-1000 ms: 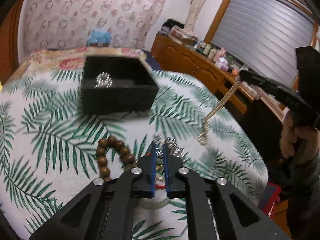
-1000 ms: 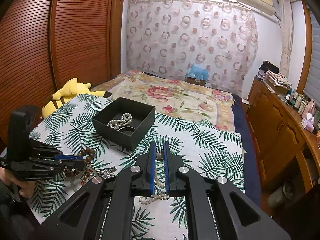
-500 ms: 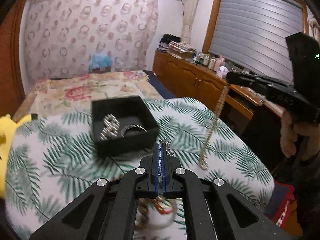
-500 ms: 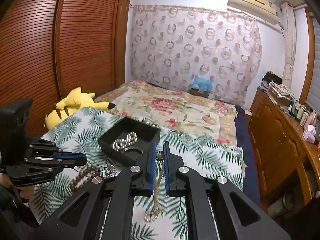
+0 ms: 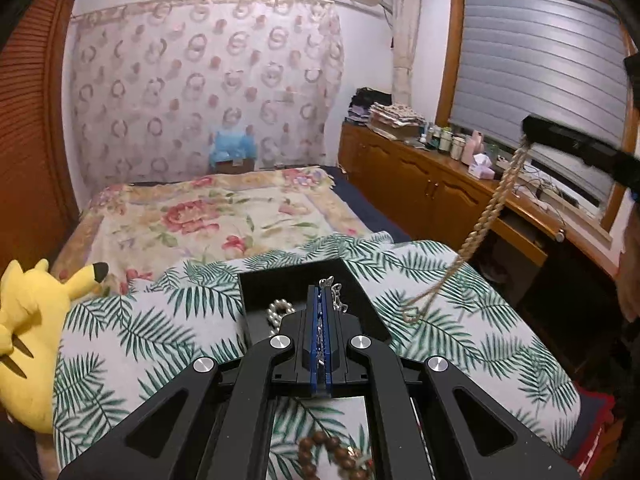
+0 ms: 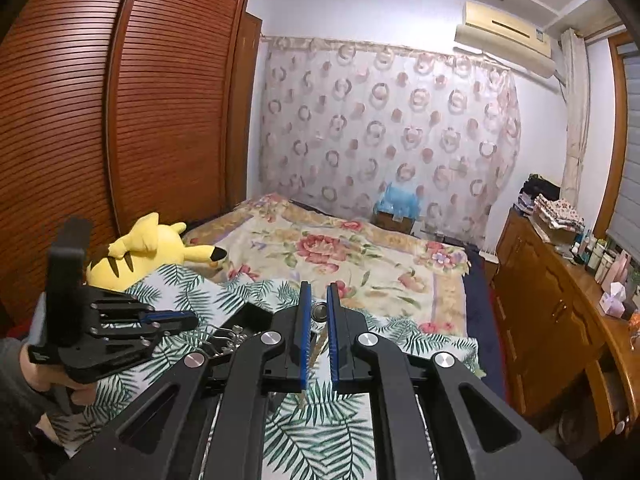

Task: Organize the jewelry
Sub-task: 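Carry the silver pieces into the black box with the left tool and release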

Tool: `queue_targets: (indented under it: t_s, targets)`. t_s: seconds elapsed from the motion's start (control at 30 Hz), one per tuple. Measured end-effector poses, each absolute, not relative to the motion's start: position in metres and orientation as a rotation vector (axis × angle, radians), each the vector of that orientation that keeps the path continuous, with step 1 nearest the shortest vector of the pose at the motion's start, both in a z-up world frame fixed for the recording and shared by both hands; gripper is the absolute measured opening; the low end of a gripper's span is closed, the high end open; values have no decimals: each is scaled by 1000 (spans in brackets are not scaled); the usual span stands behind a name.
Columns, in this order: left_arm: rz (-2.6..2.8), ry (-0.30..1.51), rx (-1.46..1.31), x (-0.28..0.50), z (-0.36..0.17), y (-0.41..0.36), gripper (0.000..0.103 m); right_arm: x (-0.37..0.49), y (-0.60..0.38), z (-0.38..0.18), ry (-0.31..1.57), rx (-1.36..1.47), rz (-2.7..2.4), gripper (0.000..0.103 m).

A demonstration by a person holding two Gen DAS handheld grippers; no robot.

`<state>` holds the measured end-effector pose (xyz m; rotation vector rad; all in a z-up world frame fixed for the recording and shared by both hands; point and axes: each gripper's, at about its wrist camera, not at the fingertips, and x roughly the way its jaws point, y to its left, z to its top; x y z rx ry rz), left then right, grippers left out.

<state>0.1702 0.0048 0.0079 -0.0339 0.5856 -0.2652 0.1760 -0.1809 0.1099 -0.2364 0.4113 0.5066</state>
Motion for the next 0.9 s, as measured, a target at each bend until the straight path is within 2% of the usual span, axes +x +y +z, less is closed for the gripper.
queue_targets:
  t_s: [0.43,0.77,0.83,0.9]
  targets:
    - [-244,683,-74,220,-34,2,1,195,-159,118,417,-255,517,9]
    - [-295,729,-127,230,-43,-1,1,197,-143,119,404,-264,524,9]
    - [-276,755,-109,232,-48,-2,4,197,-141,119,405,-263,525,9]
    - [-268,760,-106,232,-49,1,15,196,-141,119,406,-259,530,9]
